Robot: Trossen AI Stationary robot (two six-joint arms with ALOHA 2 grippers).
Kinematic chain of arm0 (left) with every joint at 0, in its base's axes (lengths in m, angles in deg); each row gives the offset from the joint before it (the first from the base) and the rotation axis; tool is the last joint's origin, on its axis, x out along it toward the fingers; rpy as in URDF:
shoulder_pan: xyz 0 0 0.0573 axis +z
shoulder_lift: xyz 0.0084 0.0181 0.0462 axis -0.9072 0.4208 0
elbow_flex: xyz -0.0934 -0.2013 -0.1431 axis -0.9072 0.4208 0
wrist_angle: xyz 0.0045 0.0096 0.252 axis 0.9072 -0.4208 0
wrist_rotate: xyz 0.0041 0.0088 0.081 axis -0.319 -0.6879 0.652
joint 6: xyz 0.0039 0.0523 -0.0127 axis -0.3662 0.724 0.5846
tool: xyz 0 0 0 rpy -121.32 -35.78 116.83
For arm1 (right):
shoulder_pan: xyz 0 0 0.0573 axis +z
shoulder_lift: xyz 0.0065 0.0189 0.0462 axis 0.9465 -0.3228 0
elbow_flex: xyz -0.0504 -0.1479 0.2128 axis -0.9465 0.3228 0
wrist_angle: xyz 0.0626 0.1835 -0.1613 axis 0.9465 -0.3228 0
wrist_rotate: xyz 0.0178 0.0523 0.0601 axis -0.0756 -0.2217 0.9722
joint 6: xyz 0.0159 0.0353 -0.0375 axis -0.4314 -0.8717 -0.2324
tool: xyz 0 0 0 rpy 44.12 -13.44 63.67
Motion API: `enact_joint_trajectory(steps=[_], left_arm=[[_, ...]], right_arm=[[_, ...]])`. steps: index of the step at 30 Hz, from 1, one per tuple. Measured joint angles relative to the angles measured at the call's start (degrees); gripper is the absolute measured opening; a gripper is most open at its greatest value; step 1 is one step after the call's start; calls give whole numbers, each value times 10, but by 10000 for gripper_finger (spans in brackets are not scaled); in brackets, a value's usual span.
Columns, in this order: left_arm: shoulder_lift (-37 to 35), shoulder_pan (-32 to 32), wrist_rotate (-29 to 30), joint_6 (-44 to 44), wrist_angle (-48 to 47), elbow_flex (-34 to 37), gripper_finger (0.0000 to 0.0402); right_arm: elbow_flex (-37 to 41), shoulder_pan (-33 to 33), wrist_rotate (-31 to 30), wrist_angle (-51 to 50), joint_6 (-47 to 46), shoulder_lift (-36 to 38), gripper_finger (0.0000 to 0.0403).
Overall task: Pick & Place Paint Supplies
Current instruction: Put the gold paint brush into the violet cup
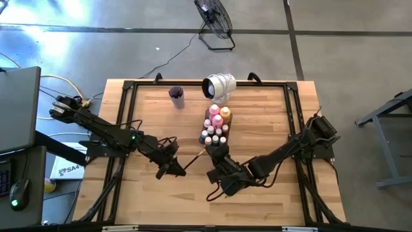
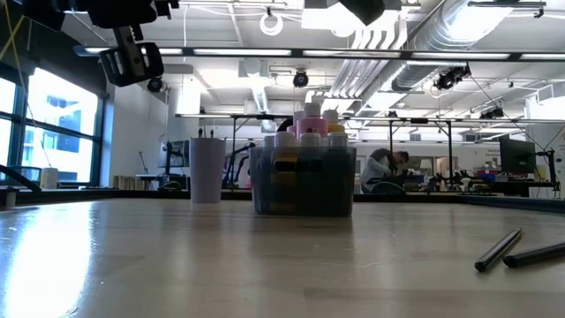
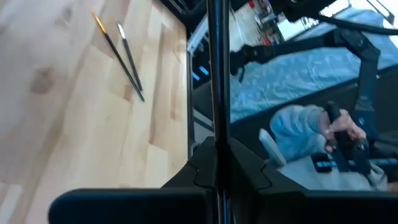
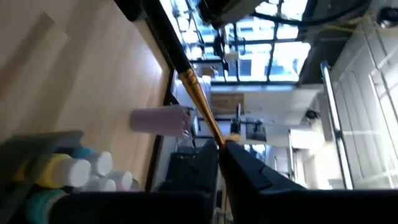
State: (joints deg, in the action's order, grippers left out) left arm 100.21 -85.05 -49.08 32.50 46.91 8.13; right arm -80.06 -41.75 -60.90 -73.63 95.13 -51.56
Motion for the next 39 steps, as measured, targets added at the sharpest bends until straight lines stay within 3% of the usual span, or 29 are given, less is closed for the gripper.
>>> enact_joint_trajectory(steps=[5, 10, 13, 17, 19, 22, 25, 27, 31, 39], left_arm=[[0, 0, -4, 9, 4, 0, 11], [-1, 0, 0, 43, 11, -1, 11], [-1, 0, 0, 59, 9, -1, 11], [-1, 0, 8, 77, 9, -1, 11], [-1, 0, 15, 96, 8, -1, 11], [-1, 0, 46, 147, 8, -1, 11], [0, 0, 112, 211, 7, -1, 11], [0, 0, 177, 253, 7, -1, 11], [8, 1, 271, 331, 25, -1, 11], [63, 0, 279, 471, 150, -1, 10]], right_arm=[[0, 7, -2, 0, -3, 0, 77], [0, 22, -105, -1, -33, 0, 132], [1, 38, -142, -8, -49, 10, 142], [1, 66, -131, -26, -111, 37, 138], [1, 78, -83, -63, -202, 60, 133], [1, 80, 70, -142, -398, 99, 127], [7, 57, 201, -186, -574, 122, 123], [18, 40, 242, -184, -640, 124, 123], [51, 11, 268, -117, -684, 122, 123], [104, -38, 299, 96, -661, 122, 116]])
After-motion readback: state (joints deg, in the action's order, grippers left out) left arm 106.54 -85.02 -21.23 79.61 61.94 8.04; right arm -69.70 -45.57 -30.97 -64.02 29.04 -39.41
